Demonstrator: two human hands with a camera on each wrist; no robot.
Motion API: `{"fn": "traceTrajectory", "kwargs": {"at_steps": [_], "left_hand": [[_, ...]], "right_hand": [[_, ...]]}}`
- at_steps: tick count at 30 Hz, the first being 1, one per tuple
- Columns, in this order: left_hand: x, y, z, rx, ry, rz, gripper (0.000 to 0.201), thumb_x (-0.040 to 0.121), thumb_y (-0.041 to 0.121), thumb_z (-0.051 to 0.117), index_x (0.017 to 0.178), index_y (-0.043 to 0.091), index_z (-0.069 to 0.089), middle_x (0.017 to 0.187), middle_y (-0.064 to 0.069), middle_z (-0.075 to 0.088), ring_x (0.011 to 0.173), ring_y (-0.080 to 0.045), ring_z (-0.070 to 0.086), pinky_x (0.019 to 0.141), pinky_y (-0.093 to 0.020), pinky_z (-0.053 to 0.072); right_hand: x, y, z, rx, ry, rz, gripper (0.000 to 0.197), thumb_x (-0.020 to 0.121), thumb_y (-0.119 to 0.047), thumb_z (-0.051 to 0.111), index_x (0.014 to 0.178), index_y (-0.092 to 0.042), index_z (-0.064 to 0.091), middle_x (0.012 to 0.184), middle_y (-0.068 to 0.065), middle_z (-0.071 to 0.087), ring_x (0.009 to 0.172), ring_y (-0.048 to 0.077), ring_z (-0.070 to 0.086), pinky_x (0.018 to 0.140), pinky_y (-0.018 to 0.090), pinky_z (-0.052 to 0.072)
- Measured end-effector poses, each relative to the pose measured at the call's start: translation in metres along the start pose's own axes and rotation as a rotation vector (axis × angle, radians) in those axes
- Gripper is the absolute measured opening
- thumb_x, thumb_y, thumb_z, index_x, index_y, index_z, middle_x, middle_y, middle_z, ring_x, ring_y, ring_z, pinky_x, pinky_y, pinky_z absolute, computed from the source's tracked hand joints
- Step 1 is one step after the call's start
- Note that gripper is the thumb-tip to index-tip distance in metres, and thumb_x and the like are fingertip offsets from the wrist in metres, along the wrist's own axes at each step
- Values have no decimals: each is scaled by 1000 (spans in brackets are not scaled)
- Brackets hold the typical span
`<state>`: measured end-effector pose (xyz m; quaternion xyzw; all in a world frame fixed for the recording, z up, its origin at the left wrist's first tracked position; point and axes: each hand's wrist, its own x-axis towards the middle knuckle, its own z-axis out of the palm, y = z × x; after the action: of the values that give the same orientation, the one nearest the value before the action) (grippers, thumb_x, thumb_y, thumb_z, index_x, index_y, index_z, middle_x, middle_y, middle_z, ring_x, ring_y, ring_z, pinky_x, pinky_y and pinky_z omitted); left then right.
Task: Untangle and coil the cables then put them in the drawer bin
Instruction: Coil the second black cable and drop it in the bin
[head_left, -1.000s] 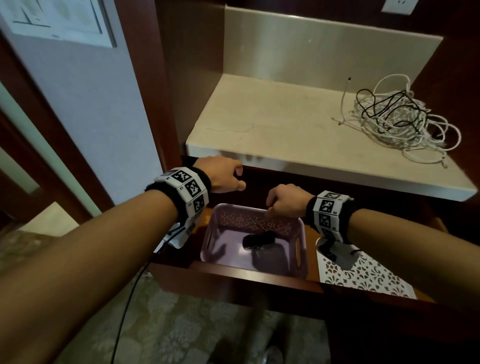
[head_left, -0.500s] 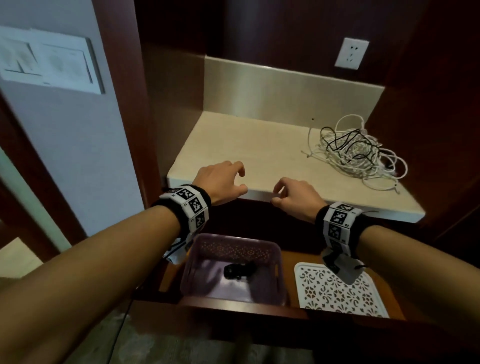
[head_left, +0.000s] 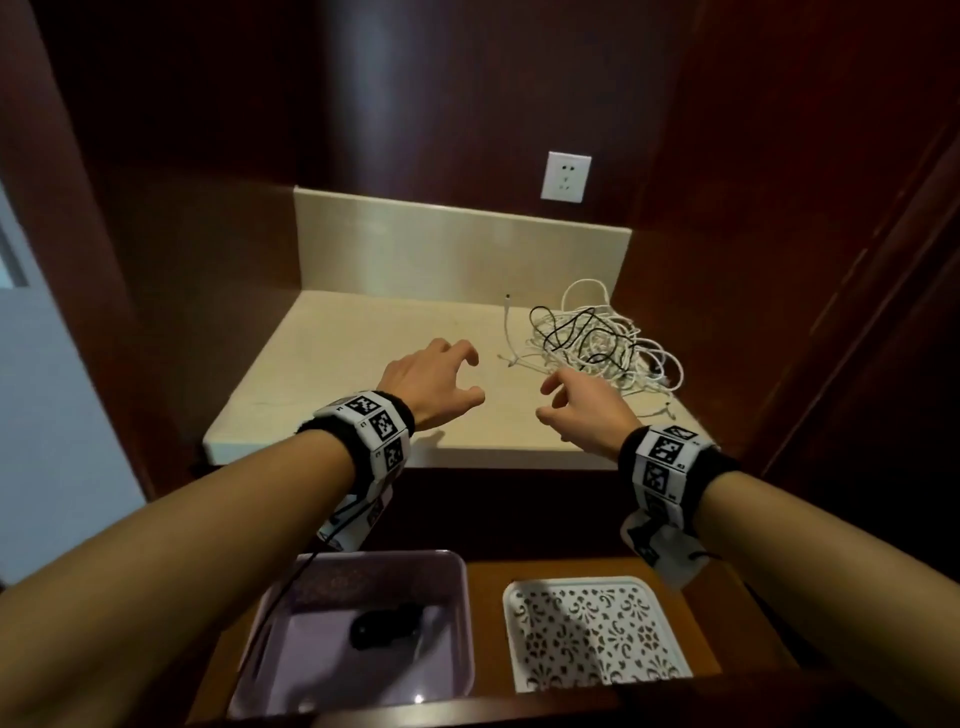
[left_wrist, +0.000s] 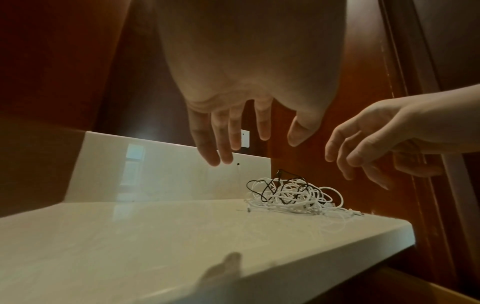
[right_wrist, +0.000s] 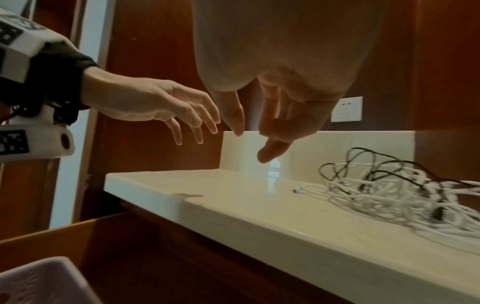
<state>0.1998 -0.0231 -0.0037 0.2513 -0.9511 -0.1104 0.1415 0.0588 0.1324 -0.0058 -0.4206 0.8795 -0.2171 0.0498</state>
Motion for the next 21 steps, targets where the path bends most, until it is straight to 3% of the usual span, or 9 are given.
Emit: {"fn": "traceTrajectory", "kwargs": {"at_steps": [6,8,13,18,21], "left_hand": [[39,33,11,29,12,23,43,87,47,52,126,32,46,131,0,51,103,-26,57,81,-34,40],[53,41,12,34,21,18,42,87,47,53,126,32,46,131,0,51,104,-26,56,83,-35,40],[84,57,19,33,37,-11,42,87,50,54,124,32,48,129,0,53,106,-26,56,83,-35,40],[107,68,28,42,16,-26,42,87,50,54,124,32,48,129,-2,53,107,-27,56,86,-36,42],[121,71,32,28,10,-36,42,87,49,54,124,31,48,130,-2,52,108,-27,55,87,-37,42]], "right_hand": [[17,39,-20,-15,-26,10,29,83,-28,61,111,-22,55,99,1,65,89,24,65,72,39,55],[27,48,-27,-17,-31,10,29,84,-27,60,112,-21,55,99,2,65,83,23,67,70,40,57],[51,66,-34,23,-54,5,24,85,-22,59,108,-23,54,85,3,69,70,23,70,53,36,59],[67,84,-37,51,-77,1,25,86,-18,59,110,-19,55,92,3,65,73,26,70,52,39,59],[76,98,-39,53,-65,18,24,87,-19,59,110,-20,56,91,2,64,75,26,69,59,42,59]]}}
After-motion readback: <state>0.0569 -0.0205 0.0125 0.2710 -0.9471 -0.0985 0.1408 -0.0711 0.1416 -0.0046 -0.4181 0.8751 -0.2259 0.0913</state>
